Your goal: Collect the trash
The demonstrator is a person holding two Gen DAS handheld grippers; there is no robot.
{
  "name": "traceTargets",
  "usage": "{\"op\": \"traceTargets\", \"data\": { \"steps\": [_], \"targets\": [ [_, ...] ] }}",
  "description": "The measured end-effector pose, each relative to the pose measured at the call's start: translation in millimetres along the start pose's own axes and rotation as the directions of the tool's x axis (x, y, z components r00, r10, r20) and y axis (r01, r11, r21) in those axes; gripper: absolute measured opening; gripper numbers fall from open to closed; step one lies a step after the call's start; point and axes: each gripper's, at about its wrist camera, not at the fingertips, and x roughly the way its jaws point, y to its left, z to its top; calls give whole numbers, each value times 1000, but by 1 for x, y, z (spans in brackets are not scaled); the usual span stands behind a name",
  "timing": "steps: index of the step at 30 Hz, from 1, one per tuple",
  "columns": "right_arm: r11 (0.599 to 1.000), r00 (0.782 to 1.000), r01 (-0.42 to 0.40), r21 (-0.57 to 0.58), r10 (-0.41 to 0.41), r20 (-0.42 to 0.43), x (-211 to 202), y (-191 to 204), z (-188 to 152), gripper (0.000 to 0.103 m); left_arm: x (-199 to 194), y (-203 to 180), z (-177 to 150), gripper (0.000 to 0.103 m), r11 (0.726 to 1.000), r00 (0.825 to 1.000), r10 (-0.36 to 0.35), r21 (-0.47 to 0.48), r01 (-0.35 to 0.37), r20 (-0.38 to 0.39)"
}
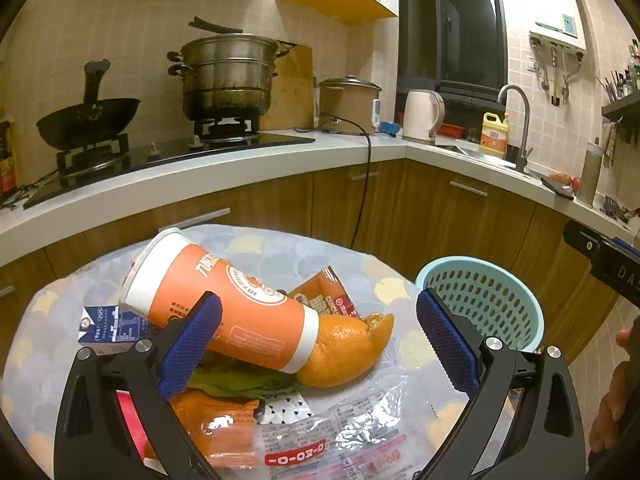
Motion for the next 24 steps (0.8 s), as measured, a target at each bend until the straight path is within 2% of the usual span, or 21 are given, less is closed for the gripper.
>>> {"op": "traceTargets", "data": {
  "steps": [24],
  "targets": [
    [1000,1000,-19,-2,19,11,-7,-3,-4,97,4,12,-3,95,999,1000,11,-40,-10,9]
  ]
}}
